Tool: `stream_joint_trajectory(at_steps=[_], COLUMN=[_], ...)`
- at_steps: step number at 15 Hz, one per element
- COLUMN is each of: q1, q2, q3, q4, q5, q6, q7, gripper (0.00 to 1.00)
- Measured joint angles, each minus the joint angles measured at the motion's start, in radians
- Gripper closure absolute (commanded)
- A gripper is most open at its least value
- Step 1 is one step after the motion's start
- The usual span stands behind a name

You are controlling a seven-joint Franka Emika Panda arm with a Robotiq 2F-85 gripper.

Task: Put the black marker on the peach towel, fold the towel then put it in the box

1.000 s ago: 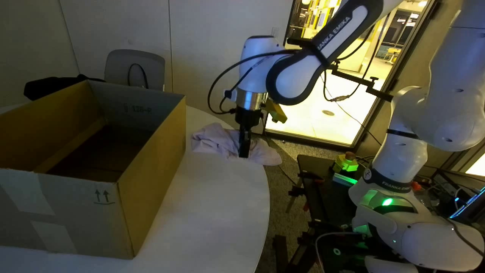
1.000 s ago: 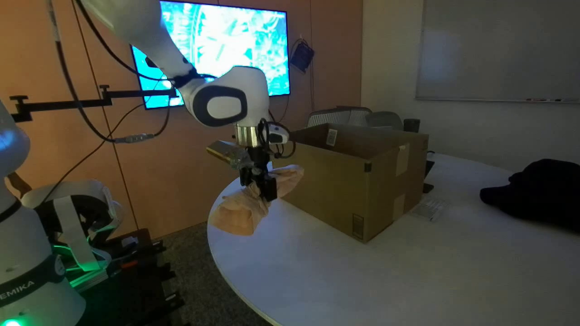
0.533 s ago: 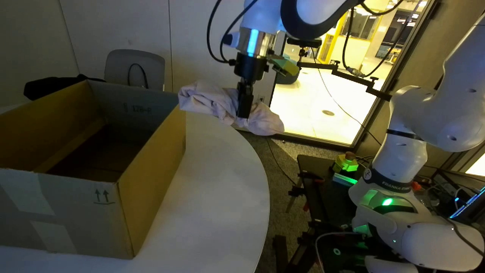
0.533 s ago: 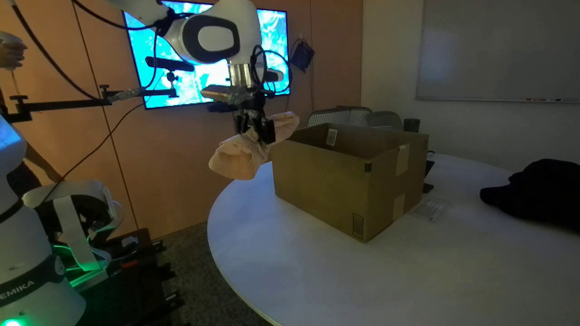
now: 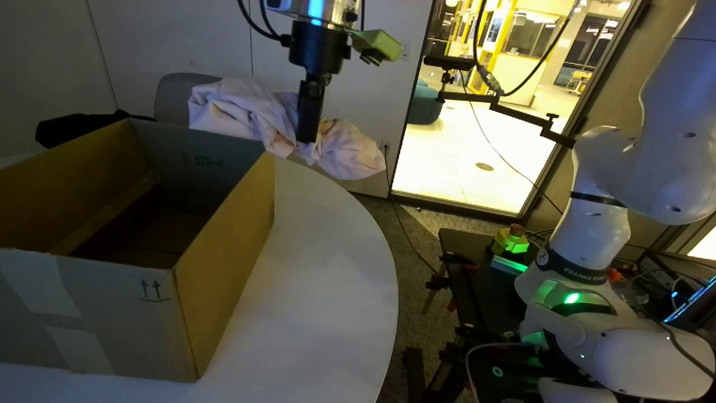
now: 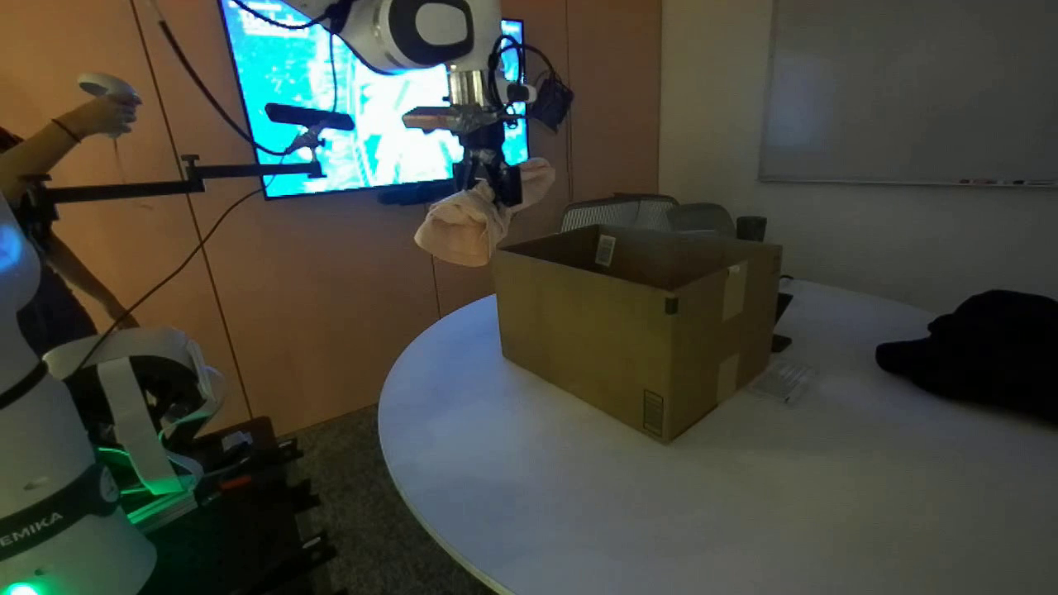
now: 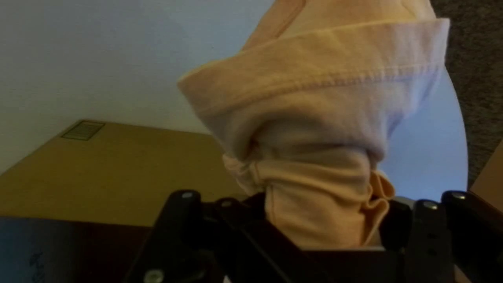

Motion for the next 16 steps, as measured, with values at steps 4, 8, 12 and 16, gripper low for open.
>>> stream_joint_trajectory(at_steps=[4, 8, 12, 16], q1=[0.017, 0.039, 0.069, 0.091], q2=[0.174, 0.356, 0.526, 0.658], q3=[0.010, 0.009, -0.010, -0.035], q4=[0.197, 0.388, 0.583, 0.765], q5=[-0.037, -0.098, -0.129, -0.129], q6=[-0.040, -0.048, -0.047, -0.046], q7=[0.060, 0.153, 0.266, 0.361], gripper=[0.92, 0.92, 0.92, 0.92])
